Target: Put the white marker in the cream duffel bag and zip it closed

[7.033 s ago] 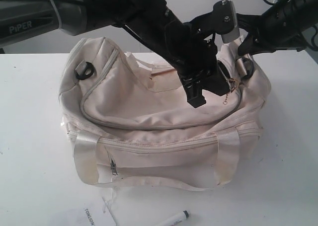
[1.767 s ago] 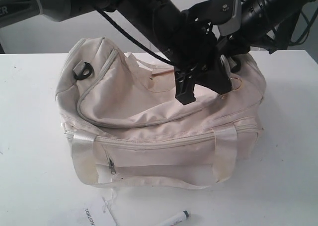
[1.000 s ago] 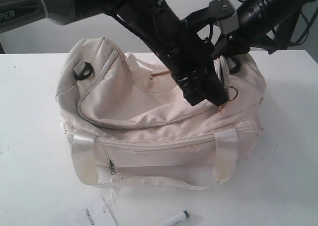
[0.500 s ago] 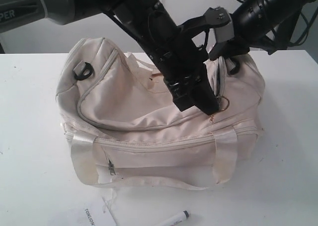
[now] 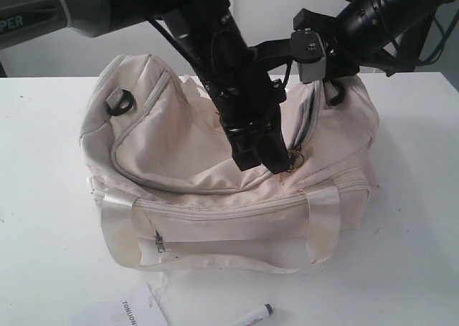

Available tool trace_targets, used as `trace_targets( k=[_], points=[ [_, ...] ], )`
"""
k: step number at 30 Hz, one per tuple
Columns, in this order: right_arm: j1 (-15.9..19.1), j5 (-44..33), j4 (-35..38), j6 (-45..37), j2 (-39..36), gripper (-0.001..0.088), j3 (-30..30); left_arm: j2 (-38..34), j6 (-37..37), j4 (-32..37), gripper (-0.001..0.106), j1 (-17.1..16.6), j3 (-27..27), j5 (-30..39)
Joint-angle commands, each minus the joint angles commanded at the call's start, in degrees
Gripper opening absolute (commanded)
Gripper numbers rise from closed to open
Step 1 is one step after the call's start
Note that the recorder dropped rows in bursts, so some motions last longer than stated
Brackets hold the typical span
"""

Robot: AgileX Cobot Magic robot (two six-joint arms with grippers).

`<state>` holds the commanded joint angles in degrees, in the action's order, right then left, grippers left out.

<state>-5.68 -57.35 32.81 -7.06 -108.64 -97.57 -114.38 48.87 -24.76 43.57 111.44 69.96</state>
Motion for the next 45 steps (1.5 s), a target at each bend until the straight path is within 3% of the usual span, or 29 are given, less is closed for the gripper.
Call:
trace_targets(
  k=[13, 23, 30, 45],
  points=[
    [0.1, -0.7, 1.2, 4.2, 0.0, 0.0, 0.0, 0.0, -1.1, 4.3, 0.0, 0.0, 0.0, 0.0],
    [4.6, -3.6, 7.4, 4.7, 0.0, 0.0, 0.0, 0.0, -1.1, 5.3, 0.0, 0.0, -0.1, 0.0],
    [5.0, -3.9, 7.6, 4.4, 0.0, 0.0, 0.0, 0.0, -1.1, 5.3, 0.0, 0.0, -0.1, 0.0],
    [5.2, -4.3, 7.7, 3.8, 0.0, 0.0, 0.0, 0.0, -20.7, 10.7, 0.0, 0.0, -0.1, 0.0]
  ],
)
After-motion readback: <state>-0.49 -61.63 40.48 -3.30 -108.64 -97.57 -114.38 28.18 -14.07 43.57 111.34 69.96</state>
